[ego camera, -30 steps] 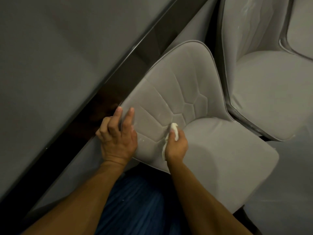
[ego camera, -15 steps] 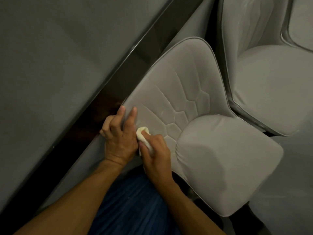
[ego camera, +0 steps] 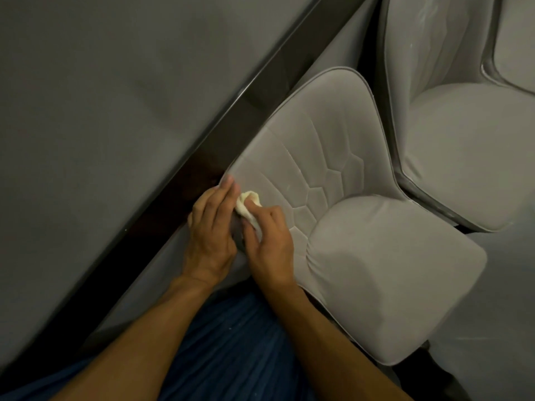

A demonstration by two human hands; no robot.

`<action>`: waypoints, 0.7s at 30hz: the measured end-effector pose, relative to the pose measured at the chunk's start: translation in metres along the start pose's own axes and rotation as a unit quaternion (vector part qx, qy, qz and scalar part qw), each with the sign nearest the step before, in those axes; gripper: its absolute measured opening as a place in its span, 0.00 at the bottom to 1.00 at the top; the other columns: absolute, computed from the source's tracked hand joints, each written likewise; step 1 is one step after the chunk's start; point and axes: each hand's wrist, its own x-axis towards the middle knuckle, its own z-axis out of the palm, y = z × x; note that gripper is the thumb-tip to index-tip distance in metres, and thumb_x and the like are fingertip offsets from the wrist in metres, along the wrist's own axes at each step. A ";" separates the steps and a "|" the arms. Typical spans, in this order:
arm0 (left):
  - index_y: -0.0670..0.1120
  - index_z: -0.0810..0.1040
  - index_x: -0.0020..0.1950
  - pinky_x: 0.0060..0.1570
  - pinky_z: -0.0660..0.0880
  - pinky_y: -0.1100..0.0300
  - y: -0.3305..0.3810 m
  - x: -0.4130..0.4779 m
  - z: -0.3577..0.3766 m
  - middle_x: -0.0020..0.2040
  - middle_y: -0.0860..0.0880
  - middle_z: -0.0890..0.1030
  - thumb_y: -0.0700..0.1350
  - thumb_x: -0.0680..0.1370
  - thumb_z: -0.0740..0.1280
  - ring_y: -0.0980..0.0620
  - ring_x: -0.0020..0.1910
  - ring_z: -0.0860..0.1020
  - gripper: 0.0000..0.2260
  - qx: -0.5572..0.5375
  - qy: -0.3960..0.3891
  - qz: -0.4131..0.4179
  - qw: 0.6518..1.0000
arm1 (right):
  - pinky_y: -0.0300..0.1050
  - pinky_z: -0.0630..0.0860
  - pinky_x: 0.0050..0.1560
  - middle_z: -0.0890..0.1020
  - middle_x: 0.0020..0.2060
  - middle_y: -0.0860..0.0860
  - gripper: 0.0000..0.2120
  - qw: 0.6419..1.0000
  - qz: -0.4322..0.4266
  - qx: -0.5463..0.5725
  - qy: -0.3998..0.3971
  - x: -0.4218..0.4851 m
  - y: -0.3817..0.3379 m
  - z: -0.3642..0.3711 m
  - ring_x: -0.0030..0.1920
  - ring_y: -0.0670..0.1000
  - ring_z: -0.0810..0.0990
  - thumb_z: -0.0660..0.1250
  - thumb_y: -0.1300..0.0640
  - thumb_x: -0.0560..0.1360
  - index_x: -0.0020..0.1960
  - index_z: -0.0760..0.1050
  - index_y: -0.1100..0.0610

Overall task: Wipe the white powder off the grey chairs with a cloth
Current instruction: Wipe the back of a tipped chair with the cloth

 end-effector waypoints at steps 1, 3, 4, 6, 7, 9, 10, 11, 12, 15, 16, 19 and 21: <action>0.43 0.63 0.77 0.63 0.73 0.40 -0.001 -0.001 -0.001 0.77 0.43 0.66 0.50 0.87 0.50 0.42 0.71 0.67 0.20 0.000 -0.004 0.004 1.000 | 0.44 0.77 0.48 0.75 0.50 0.48 0.18 1.000 0.002 -0.013 -0.022 -0.009 0.011 0.000 0.49 0.45 0.76 0.66 0.56 0.80 0.69 0.74 0.49; 0.43 0.62 0.77 0.62 0.73 0.38 -0.004 -0.003 -0.002 0.78 0.44 0.64 0.42 0.84 0.55 0.43 0.71 0.66 0.21 0.006 -0.010 0.010 1.000 | 0.44 0.77 0.49 0.76 0.51 0.47 0.16 0.997 0.020 -0.049 -0.058 -0.028 0.032 -0.006 0.50 0.45 0.76 0.68 0.57 0.79 0.66 0.75 0.49; 0.43 0.62 0.77 0.62 0.73 0.38 -0.005 -0.003 -0.002 0.78 0.45 0.64 0.39 0.81 0.56 0.43 0.71 0.66 0.23 0.009 -0.011 0.011 1.000 | 0.42 0.76 0.49 0.76 0.51 0.47 0.16 0.995 0.030 -0.064 -0.065 -0.034 0.039 -0.011 0.50 0.45 0.76 0.68 0.57 0.78 0.65 0.76 0.50; 0.43 0.63 0.77 0.61 0.74 0.38 -0.004 -0.002 -0.002 0.78 0.44 0.64 0.36 0.80 0.57 0.42 0.70 0.66 0.24 0.013 -0.012 0.008 1.000 | 0.36 0.72 0.48 0.75 0.49 0.46 0.15 0.995 0.041 -0.081 -0.047 -0.037 0.041 -0.018 0.48 0.47 0.77 0.69 0.56 0.78 0.64 0.77 0.51; 0.42 0.63 0.77 0.60 0.75 0.38 -0.004 -0.003 -0.001 0.78 0.44 0.65 0.38 0.82 0.56 0.42 0.70 0.66 0.22 0.013 -0.011 0.007 1.000 | 0.34 0.70 0.47 0.75 0.49 0.45 0.14 0.995 0.036 -0.081 -0.033 -0.034 0.034 -0.019 0.48 0.47 0.77 0.68 0.56 0.78 0.64 0.77 0.51; 0.41 0.65 0.77 0.60 0.75 0.40 -0.004 -0.003 0.001 0.77 0.43 0.66 0.44 0.85 0.55 0.41 0.69 0.68 0.20 0.012 -0.007 0.004 1.000 | 0.35 0.72 0.45 0.74 0.49 0.47 0.16 0.996 -0.007 -0.074 -0.038 -0.024 0.016 -0.014 0.46 0.46 0.75 0.67 0.53 0.79 0.66 0.76 0.51; 0.41 0.65 0.77 0.60 0.74 0.42 -0.004 -0.002 0.001 0.77 0.43 0.66 0.46 0.85 0.57 0.41 0.69 0.68 0.21 0.014 -0.007 0.004 1.000 | 0.38 0.73 0.44 0.74 0.49 0.48 0.16 0.995 -0.032 -0.073 -0.056 -0.021 0.010 -0.010 0.46 0.46 0.75 0.66 0.52 0.80 0.67 0.75 0.51; 0.41 0.65 0.77 0.60 0.74 0.42 -0.003 -0.003 0.000 0.77 0.42 0.66 0.46 0.83 0.59 0.40 0.69 0.69 0.22 0.016 -0.010 0.003 1.000 | 0.40 0.75 0.44 0.74 0.49 0.48 0.16 0.994 -0.044 -0.072 -0.074 -0.021 0.008 -0.006 0.46 0.47 0.75 0.65 0.52 0.80 0.67 0.75 0.50; 0.41 0.65 0.76 0.60 0.75 0.42 -0.002 -0.003 -0.001 0.77 0.42 0.66 0.44 0.82 0.59 0.40 0.68 0.69 0.22 0.020 -0.010 0.003 1.000 | 0.43 0.76 0.44 0.74 0.49 0.48 0.16 0.993 -0.037 -0.067 -0.088 -0.022 0.013 -0.005 0.47 0.47 0.75 0.66 0.53 0.80 0.67 0.75 0.50; 0.42 0.66 0.75 0.57 0.75 0.40 0.002 -0.001 -0.004 0.77 0.42 0.67 0.34 0.79 0.61 0.40 0.67 0.68 0.24 0.031 -0.005 -0.006 0.999 | 0.46 0.77 0.49 0.76 0.50 0.49 0.14 0.993 0.035 -0.084 -0.078 -0.033 0.044 -0.011 0.49 0.49 0.77 0.67 0.56 0.79 0.64 0.75 0.50; 0.43 0.67 0.75 0.58 0.75 0.39 0.005 0.000 -0.004 0.77 0.41 0.67 0.33 0.79 0.60 0.40 0.67 0.68 0.24 0.039 -0.005 -0.011 0.999 | 0.45 0.75 0.50 0.77 0.50 0.50 0.13 0.992 0.065 -0.091 -0.057 -0.036 0.053 -0.016 0.49 0.50 0.78 0.67 0.57 0.79 0.63 0.76 0.51; 0.43 0.72 0.71 0.60 0.71 0.39 0.018 -0.001 -0.003 0.77 0.39 0.67 0.36 0.79 0.56 0.38 0.69 0.67 0.21 0.063 -0.014 -0.024 0.998 | 0.32 0.67 0.53 0.79 0.50 0.52 0.13 0.986 0.136 -0.078 0.055 -0.025 0.059 -0.026 0.51 0.53 0.79 0.68 0.58 0.79 0.63 0.77 0.57; 0.43 0.75 0.70 0.60 0.70 0.39 0.025 0.003 -0.005 0.76 0.38 0.68 0.37 0.79 0.57 0.38 0.70 0.67 0.20 0.084 -0.018 -0.024 0.996 | 0.25 0.65 0.55 0.79 0.53 0.51 0.14 0.987 0.117 -0.044 0.098 -0.001 0.044 -0.027 0.54 0.47 0.77 0.68 0.58 0.79 0.64 0.77 0.58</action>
